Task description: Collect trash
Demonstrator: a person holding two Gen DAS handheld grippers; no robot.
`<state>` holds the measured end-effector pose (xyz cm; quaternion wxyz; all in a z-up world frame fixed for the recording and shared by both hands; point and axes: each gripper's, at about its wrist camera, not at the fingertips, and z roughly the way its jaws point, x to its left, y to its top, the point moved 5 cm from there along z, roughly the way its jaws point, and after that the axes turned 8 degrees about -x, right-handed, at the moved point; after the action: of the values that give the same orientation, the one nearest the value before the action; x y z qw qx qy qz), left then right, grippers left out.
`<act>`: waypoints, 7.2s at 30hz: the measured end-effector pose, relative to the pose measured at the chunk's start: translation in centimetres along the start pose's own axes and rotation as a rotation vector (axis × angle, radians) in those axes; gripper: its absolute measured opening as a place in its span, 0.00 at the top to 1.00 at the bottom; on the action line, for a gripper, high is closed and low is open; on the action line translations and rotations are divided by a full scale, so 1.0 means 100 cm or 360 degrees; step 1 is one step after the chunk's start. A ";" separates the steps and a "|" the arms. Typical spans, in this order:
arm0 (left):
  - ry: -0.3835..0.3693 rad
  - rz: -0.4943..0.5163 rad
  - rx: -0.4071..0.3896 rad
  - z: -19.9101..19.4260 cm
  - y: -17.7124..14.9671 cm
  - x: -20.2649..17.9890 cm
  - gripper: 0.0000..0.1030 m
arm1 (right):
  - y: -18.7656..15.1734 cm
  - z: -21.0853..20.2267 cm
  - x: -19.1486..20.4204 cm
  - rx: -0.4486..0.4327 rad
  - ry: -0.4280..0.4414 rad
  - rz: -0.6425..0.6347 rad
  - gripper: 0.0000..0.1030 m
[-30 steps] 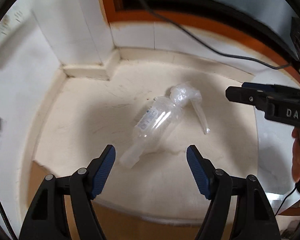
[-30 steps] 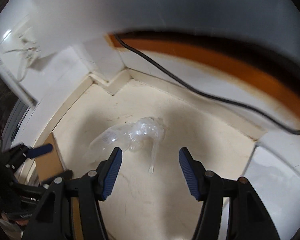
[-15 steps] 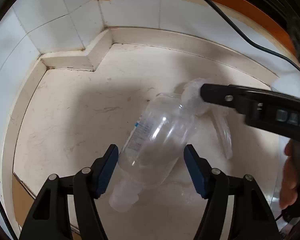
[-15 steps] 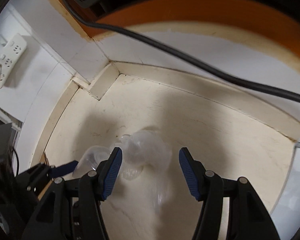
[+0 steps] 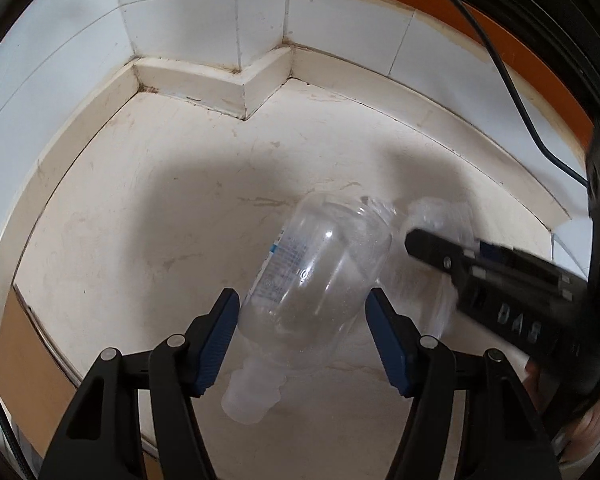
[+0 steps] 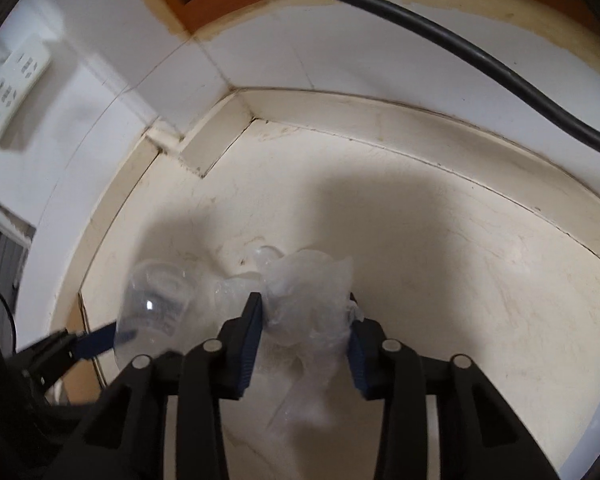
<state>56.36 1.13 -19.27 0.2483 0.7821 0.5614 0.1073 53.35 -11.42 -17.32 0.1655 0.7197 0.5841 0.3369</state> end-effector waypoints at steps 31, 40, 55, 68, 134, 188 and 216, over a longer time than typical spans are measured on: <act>-0.0221 -0.0105 -0.0316 -0.267 -0.160 -0.137 0.40 | -0.152 -0.303 0.000 -0.0207 0.0231 -0.0143 0.68; -0.0061 -0.0292 -0.0354 -0.312 -0.268 -0.190 0.41 | -0.236 -0.376 -0.016 -0.0126 0.0424 -0.0389 0.68; 0.0150 -0.0382 -0.0201 -0.320 -0.415 -0.230 0.42 | -0.354 -0.405 -0.047 0.0083 0.0460 -0.0584 0.68; 0.0225 -0.0226 0.0074 -0.182 -0.499 -0.235 0.42 | -0.455 -0.312 -0.100 0.0250 0.0359 -0.0509 0.68; 0.0200 -0.0242 0.0039 -0.175 -0.514 -0.196 0.07 | -0.472 -0.277 -0.112 0.0171 0.0067 -0.0359 0.43; 0.0451 -0.0162 -0.0713 -0.456 -0.362 -0.227 0.07 | -0.321 -0.530 -0.001 -0.0572 -0.0076 -0.0344 0.35; 0.0469 -0.0173 -0.0648 -0.443 -0.364 -0.215 0.09 | -0.322 -0.511 0.004 -0.0509 -0.0100 -0.0306 0.35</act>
<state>-0.87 1.89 2.42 0.3214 0.6607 0.5995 0.3174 -4.76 -10.45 -0.88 0.3273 0.6353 0.5836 0.3856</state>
